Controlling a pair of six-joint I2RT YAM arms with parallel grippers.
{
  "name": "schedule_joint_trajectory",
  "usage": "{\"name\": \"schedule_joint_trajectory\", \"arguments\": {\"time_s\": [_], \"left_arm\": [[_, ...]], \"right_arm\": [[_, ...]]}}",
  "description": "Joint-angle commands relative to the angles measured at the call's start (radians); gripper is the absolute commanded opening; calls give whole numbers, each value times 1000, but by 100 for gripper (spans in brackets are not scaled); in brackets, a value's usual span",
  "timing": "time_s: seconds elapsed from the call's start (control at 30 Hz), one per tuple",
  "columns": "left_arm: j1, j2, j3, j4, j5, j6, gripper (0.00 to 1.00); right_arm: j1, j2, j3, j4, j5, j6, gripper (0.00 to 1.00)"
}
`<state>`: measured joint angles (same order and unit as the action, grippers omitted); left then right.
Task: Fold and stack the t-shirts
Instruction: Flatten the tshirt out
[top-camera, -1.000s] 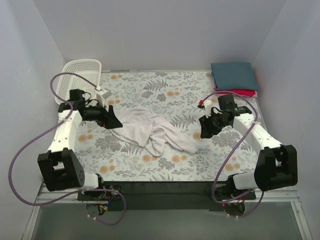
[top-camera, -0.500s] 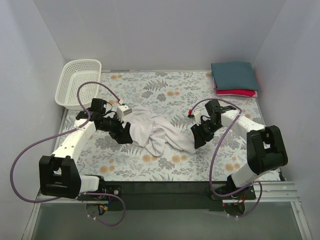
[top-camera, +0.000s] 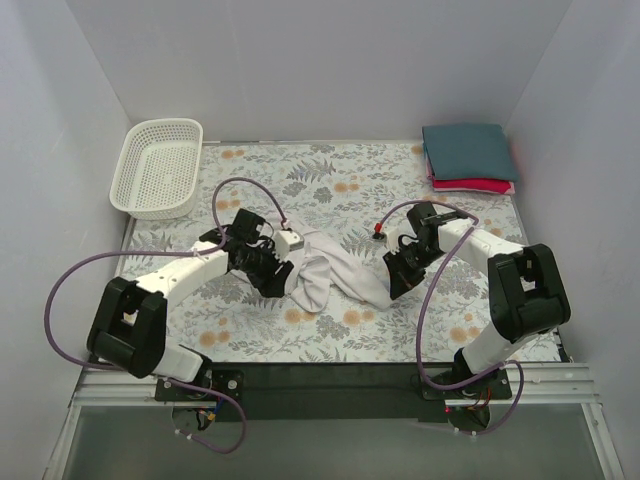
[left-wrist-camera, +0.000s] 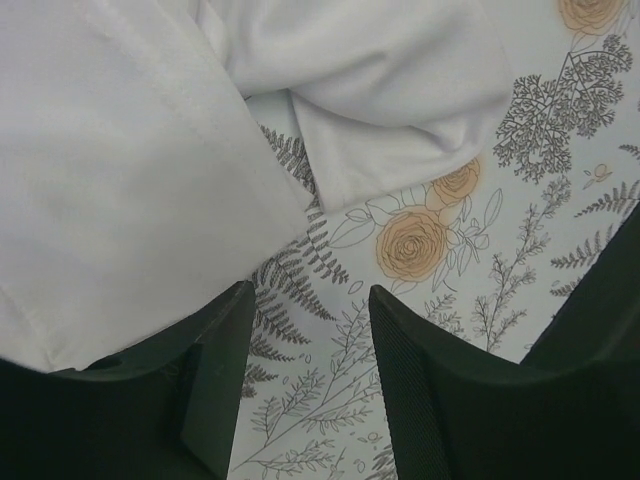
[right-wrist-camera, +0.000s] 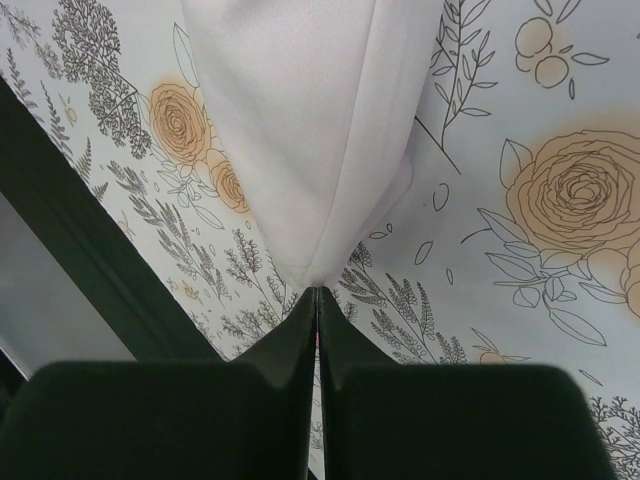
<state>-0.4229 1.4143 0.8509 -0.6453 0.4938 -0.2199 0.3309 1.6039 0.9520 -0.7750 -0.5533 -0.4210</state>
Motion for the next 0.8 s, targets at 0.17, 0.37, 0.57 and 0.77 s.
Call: {"name": "schedule_joint_trajectory", "arguments": {"time_s": [0.17, 0.37, 0.57, 0.77], "left_arm": [[-132, 83, 0, 159, -208, -41, 44], [-148, 161, 5, 196, -284, -41, 35], [-148, 106, 49, 100, -252, -42, 3], [-148, -4, 174, -141, 26, -82, 0]], "right_arm": [[7, -1, 24, -24, -16, 4, 1], [7, -15, 24, -23, -4, 5, 1], [-29, -12, 53, -4, 81, 11, 1], [-143, 59, 240, 22, 197, 28, 1]]}}
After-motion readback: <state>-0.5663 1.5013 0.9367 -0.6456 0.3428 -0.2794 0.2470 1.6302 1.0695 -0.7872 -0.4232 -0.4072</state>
